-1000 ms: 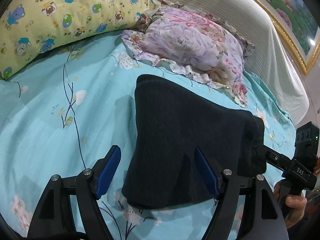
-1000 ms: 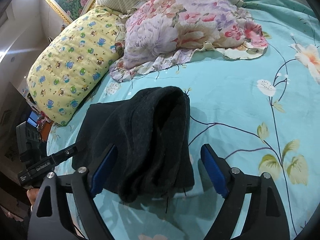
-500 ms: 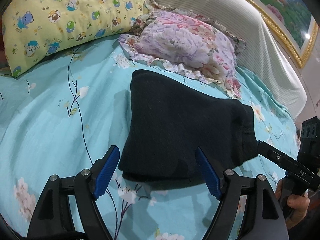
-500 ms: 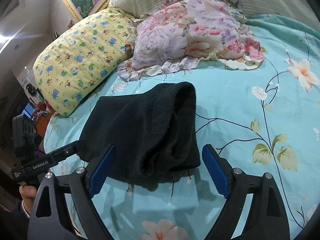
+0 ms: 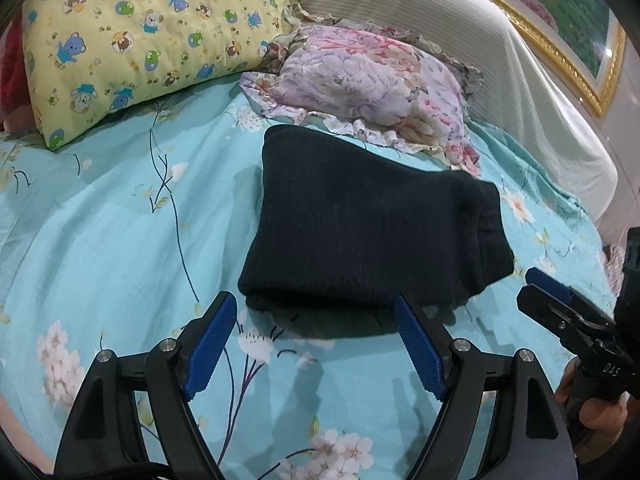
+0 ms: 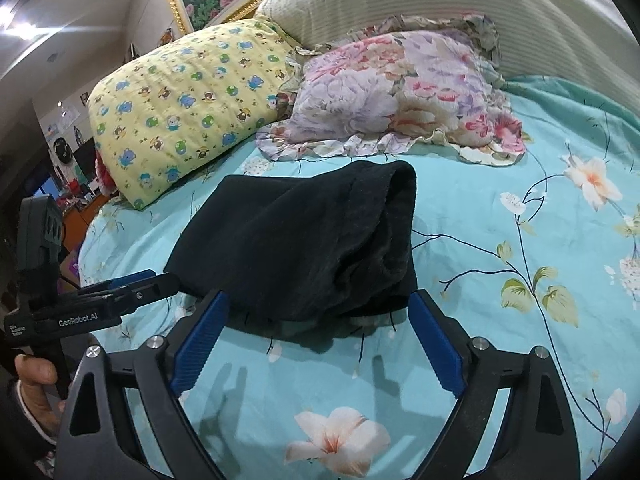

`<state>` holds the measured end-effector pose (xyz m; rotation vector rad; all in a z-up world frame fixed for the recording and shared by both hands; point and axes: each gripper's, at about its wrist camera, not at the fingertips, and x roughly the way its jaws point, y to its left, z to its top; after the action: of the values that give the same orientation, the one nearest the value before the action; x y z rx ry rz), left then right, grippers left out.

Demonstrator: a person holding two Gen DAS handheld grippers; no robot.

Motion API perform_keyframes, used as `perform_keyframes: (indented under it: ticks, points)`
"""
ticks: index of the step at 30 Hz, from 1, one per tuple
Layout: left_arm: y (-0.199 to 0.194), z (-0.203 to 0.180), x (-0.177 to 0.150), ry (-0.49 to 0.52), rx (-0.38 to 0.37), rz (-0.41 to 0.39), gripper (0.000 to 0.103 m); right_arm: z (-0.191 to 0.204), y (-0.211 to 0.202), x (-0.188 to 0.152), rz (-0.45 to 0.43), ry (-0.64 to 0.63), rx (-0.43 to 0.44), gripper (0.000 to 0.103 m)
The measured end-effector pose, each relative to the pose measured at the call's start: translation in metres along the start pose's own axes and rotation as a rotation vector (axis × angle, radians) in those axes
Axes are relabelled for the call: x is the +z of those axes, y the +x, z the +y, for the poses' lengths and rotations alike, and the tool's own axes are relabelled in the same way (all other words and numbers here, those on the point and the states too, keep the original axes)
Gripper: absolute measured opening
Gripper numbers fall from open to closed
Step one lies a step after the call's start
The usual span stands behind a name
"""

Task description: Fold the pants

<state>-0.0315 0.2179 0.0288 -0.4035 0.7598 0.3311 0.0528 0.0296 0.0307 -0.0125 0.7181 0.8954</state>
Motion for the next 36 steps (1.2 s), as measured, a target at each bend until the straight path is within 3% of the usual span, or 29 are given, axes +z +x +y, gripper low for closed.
perform_keyframes:
  ticks: [9,36]
  points:
    - [-0.005,-0.013,-0.014,0.077,0.032,-0.062,0.083,0.013,0.0,-0.015,-0.024,-0.055,-0.041,0.095]
    - [0.013,-0.023,-0.028,0.162,0.111,-0.064,0.09,0.018,0.024,-0.036,-0.012,-0.046,-0.094,0.096]
